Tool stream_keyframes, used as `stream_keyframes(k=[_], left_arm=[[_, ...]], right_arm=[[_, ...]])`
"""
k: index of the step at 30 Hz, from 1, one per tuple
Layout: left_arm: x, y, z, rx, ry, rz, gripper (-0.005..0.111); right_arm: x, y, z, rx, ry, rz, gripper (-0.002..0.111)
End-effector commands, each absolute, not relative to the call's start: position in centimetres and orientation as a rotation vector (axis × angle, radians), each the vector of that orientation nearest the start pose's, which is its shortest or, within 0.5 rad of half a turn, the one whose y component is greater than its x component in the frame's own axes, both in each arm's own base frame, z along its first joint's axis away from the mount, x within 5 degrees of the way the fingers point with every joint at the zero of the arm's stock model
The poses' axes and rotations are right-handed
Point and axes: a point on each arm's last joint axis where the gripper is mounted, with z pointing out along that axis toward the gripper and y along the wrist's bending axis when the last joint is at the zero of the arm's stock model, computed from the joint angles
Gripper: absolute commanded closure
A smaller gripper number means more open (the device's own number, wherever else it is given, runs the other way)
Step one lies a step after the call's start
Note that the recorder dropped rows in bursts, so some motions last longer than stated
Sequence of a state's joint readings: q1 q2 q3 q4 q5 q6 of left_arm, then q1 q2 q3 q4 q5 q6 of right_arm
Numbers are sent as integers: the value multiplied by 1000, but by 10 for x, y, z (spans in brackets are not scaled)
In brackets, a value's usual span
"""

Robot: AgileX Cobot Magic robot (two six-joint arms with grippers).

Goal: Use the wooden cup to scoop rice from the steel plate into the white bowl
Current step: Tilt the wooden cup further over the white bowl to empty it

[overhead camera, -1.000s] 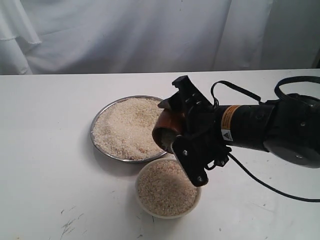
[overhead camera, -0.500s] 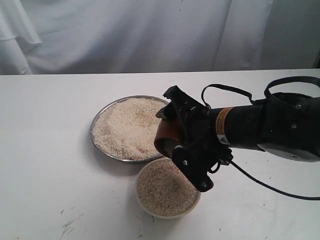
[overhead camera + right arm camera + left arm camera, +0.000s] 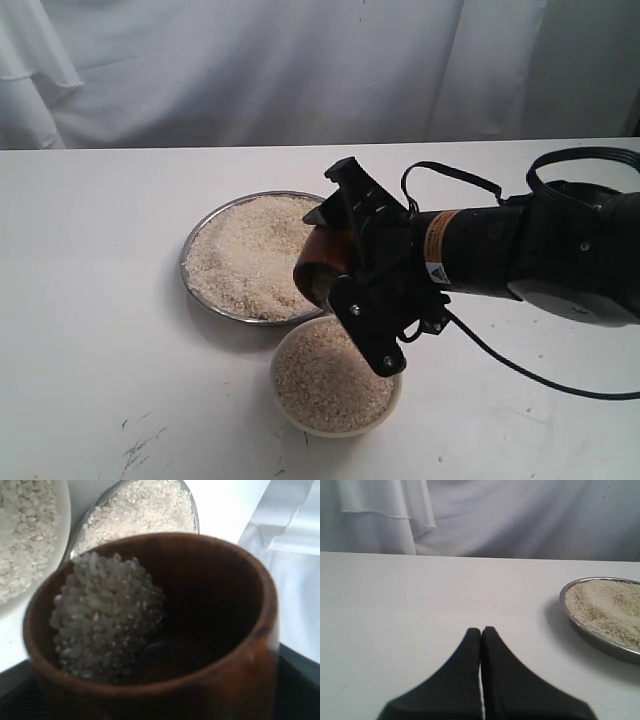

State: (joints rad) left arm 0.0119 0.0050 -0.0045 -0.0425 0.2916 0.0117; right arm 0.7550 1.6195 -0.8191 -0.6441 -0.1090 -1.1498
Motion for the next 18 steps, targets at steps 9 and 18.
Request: stream_keyframes(k=[9, 18], left_arm=[[55, -1, 187, -30, 1768, -27, 107], [55, -1, 187, -30, 1768, -27, 107]], right_arm=[[236, 235, 212, -2085, 595, -492, 108], [236, 234, 212, -2117, 533, -531, 108]])
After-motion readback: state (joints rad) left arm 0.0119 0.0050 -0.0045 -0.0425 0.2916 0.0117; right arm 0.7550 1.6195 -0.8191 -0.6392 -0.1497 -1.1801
